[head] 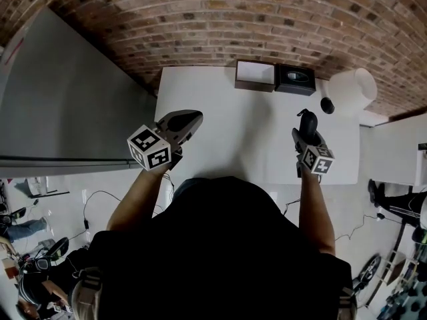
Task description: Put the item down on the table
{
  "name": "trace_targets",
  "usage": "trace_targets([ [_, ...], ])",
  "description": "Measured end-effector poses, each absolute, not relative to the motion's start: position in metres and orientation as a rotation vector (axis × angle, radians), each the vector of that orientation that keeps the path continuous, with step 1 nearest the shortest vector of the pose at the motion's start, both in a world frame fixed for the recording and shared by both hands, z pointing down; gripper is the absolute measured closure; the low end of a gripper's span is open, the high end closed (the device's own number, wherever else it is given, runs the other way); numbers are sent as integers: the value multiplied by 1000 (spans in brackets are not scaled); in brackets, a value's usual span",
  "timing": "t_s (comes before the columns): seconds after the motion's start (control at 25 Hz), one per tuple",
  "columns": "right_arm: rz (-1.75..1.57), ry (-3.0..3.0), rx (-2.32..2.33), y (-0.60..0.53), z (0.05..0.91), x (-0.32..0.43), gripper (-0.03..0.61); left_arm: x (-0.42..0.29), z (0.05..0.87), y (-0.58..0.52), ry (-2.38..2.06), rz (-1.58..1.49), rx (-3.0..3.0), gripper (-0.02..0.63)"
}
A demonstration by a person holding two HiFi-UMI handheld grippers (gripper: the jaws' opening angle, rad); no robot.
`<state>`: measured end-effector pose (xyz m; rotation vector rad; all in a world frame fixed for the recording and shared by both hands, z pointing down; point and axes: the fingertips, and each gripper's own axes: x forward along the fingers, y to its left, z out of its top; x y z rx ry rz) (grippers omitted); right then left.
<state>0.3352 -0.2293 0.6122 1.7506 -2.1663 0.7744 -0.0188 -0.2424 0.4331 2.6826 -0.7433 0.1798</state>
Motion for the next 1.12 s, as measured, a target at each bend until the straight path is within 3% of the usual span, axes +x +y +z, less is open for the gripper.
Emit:
trace_targets([
  [1.12,880,-2019,1627,-235,726,324,235,-36,448,-253,-791,235,2627,591],
])
